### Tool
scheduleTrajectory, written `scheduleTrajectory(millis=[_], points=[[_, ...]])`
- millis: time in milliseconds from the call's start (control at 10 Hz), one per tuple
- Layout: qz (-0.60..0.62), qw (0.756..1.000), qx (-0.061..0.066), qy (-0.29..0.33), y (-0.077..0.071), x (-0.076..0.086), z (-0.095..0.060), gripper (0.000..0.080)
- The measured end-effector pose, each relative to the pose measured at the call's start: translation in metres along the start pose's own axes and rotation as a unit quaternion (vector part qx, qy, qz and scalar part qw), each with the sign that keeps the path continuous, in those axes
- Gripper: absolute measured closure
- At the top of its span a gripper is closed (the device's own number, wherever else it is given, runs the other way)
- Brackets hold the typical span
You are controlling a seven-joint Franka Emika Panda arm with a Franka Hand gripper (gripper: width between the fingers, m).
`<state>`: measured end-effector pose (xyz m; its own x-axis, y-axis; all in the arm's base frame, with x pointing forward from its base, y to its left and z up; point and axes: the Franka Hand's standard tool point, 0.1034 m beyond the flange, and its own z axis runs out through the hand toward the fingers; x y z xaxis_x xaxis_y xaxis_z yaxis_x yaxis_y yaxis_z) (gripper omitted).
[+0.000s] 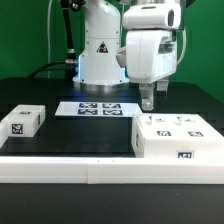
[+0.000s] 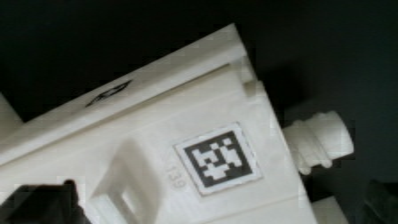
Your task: Assemble cabinet
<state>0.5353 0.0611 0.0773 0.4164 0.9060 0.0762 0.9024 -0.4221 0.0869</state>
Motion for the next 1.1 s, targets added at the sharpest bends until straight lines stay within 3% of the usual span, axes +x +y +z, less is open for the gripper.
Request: scheduleTrajectory(millis=[300, 400, 500, 600, 900, 1100], points=[[0.012, 1.000, -0.002, 0.004, 0.000, -0.001, 0.000, 0.0002], [0.091, 0.995, -0.020, 0.030, 0.000, -0.012, 0.000, 0.0002], [0.159, 0.986, -0.021, 0.039, -0.012, -0.020, 0.003, 0.0002], [0.236, 0.971, -0.014, 0.042, -0.021, -0.018, 0.006, 0.0002], [0.358, 0.932, -0.003, 0.047, -0.022, -0.015, 0.007, 0.0002], [0.454, 0.889, 0.005, 0.049, -0.023, -0.015, 0.007, 0.0002]])
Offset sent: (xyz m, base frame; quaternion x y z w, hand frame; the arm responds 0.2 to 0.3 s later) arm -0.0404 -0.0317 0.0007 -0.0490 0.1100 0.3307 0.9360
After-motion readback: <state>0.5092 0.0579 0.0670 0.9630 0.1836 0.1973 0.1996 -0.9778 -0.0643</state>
